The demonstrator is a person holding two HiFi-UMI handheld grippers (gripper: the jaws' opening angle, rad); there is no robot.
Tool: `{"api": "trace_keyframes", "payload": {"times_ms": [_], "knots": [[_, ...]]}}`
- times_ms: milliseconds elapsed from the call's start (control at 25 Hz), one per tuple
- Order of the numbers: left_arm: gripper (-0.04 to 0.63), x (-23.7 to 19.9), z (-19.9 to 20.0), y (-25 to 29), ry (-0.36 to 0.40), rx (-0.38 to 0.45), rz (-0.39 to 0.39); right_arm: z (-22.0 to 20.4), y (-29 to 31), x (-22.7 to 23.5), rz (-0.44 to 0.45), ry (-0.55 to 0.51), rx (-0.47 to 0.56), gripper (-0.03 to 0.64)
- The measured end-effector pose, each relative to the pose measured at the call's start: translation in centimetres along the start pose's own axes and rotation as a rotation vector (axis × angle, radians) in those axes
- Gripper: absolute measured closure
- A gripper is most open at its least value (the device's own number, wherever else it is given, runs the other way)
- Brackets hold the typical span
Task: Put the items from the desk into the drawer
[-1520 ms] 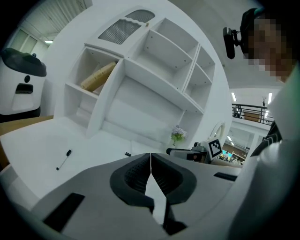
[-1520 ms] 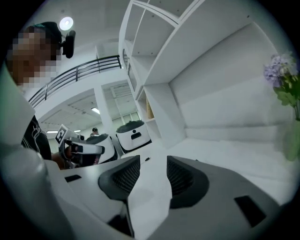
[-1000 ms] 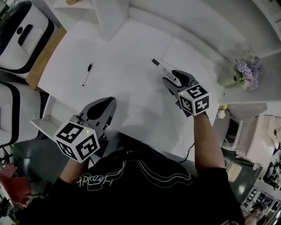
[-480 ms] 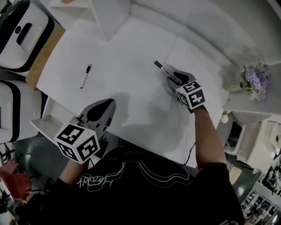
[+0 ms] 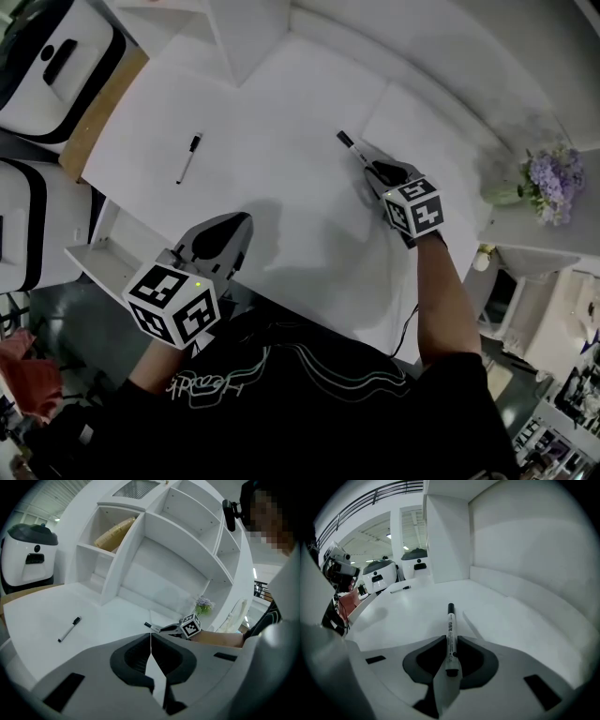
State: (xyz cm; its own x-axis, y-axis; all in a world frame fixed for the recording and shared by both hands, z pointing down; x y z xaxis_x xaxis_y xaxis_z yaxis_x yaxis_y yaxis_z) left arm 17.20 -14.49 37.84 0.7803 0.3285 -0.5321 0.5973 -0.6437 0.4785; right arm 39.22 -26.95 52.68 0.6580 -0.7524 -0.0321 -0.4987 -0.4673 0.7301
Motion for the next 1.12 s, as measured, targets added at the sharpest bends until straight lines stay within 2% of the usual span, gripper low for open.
{"api": "trace_keyframes", "payload": {"times_ms": [240,440,600,760,1120], "knots": [[0.573,0.1,-0.5,-1.5,-0.012,0.017,0.019,0.3,-1.2,-0.5,-0.02,0.092,0.015,0.529],[0.574,-0.7,-1.1,-3.7,-0.038,0.04,0.028,2.7,-2.9,-4.0,0.009,0.16,0.074,0.529],[0.573,-1.6,-1.3,-5.9,-0.063,0.069,0.026,5.1,-4.0,-7.7,0.051,0.203,0.133,0.529],[0.573,-3.1,-1.5,-9.1,-0.088,0.095,0.03,8.4,-5.1,-12.0,0.07,0.194,0.196,0.529],[0.574,-8.4,-1.6,-18.4,-0.128,0.156,0.077,16.3,-4.9,-24.7,0.184,0.175,0.299,0.529]]}}
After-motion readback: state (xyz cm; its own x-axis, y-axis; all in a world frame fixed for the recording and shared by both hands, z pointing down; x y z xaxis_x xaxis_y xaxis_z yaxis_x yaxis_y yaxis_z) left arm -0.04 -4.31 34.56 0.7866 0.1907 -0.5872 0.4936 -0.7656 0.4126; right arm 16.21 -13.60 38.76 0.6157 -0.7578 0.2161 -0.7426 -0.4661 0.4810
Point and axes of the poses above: the fingertips, and each gripper's own axes: y forward along the fingers, x to its right, z out of its top, the point moved 1 cm from there along -y, backward along the fingers, and after that the axes turned 7 degrees about -y, right-handed, at the moved point
